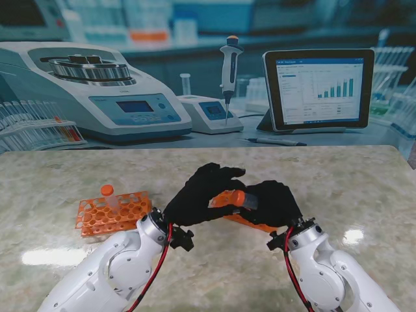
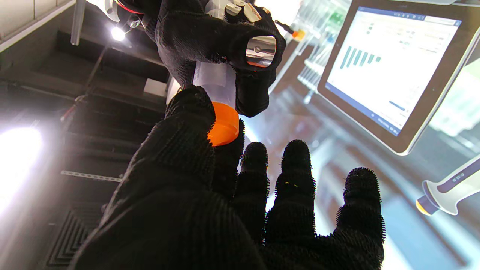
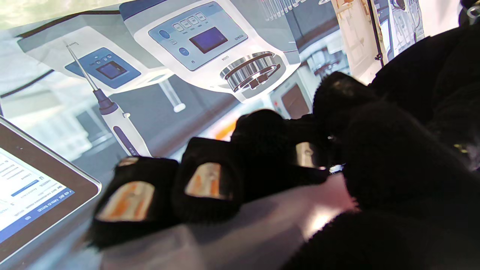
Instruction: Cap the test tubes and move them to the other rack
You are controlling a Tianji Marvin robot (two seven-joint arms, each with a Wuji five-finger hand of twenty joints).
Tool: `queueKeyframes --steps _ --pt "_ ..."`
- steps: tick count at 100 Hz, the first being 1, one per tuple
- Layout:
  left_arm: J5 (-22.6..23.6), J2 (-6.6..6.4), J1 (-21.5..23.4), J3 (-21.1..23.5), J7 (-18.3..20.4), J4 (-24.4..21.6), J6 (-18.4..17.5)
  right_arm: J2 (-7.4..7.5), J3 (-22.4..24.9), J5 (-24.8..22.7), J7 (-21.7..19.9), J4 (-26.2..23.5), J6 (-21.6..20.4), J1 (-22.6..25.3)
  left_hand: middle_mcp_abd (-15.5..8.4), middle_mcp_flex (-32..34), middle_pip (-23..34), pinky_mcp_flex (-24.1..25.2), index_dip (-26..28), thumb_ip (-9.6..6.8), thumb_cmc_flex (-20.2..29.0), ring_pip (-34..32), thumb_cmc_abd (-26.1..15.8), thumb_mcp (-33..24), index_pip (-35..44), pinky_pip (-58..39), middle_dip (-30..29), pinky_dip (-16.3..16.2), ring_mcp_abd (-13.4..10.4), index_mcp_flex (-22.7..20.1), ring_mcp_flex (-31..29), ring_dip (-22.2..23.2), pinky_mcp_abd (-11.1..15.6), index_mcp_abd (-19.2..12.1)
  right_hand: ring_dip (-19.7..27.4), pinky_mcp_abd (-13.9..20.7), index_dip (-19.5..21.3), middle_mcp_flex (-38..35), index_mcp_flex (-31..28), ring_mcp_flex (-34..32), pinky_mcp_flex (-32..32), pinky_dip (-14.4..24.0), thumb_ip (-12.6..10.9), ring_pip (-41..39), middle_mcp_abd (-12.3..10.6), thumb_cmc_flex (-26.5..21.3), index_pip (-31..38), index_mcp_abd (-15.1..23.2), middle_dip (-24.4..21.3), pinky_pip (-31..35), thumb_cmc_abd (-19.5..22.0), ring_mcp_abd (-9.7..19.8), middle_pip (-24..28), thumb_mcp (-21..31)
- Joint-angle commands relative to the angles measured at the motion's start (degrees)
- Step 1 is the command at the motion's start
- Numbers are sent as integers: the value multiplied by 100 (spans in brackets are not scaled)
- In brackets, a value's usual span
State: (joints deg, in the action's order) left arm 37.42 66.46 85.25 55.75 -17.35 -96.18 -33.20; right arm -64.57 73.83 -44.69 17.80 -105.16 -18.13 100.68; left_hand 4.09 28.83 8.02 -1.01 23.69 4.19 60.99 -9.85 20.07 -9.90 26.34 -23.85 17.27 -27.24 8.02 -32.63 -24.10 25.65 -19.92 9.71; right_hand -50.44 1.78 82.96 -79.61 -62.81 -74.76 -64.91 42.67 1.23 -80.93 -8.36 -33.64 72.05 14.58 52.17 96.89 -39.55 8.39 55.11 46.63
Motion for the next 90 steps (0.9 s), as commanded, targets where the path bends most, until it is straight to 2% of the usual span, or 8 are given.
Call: queueKeyframes --steps 1,18,36,45,67,81,90 --pt "4 -18 38 -15 98 -45 -59 -18 -40 -4 -26 -60 -9 37 -241 -14 -58 75 41 -309 1276 88 -257 -1181 433 -137 -91 7 -161 -267 55 -64 29 -2108 -444 506 162 -290 -191 -128 -404 394 3 -1196 85 -186 357 360 114 1735 215 868 105 93" --pt "-9 -42 52 23 195 -55 -125 -17 -46 -4 -33 -55 -11 28 -273 -78 -93 123 -56 -285 1204 172 -263 -1199 336 -75 -148 40 -130 -197 145 -138 47 -2223 -444 506 162 -291 -191 -128 -404 394 4 -1196 90 -184 357 360 116 1735 215 868 110 91" --pt "-50 -48 61 44 248 -56 -189 -17 -56 1 -37 -49 -4 20 -273 -340 -181 181 -259 -267 1065 281 -375 -928 163 63 -259 54 -37 -101 308 -266 76 -2278 -444 506 162 -288 -191 -128 -404 394 4 -1196 89 -185 357 360 115 1735 212 868 107 89" --pt "-59 -50 62 51 262 -59 -226 -17 -56 4 -37 -50 1 22 -266 -365 -189 176 -416 -279 1137 294 -431 -703 78 131 -304 26 -14 -90 324 -321 76 -2290 -444 506 163 -289 -190 -128 -404 394 4 -1196 83 -189 356 361 115 1735 216 868 106 91" --pt "-71 -60 70 71 308 -70 -308 -19 -57 11 -36 -46 11 21 -278 -368 -194 193 -498 -250 1104 306 -516 -568 27 169 -318 11 -10 -54 354 -341 76 -2359 -444 506 163 -290 -189 -128 -404 394 4 -1196 92 -187 355 367 115 1735 211 868 106 91" --pt "-90 -66 88 88 341 -86 -350 -19 -64 15 -38 -42 22 16 -264 -340 -209 192 -563 -251 1075 316 -529 -460 -33 193 -341 2 15 -75 351 -361 83 -2512 -444 506 164 -290 -189 -128 -404 394 5 -1196 84 -188 354 367 116 1735 216 868 106 87" --pt "-87 -74 121 118 363 -114 -387 -20 -65 20 -39 -42 24 15 -256 -339 -219 188 -597 -254 1060 324 -538 -415 -76 201 -354 -4 18 -46 362 -372 83 -2485 -444 506 164 -290 -189 -128 -404 394 6 -1196 85 -185 354 367 117 1735 215 868 108 86"
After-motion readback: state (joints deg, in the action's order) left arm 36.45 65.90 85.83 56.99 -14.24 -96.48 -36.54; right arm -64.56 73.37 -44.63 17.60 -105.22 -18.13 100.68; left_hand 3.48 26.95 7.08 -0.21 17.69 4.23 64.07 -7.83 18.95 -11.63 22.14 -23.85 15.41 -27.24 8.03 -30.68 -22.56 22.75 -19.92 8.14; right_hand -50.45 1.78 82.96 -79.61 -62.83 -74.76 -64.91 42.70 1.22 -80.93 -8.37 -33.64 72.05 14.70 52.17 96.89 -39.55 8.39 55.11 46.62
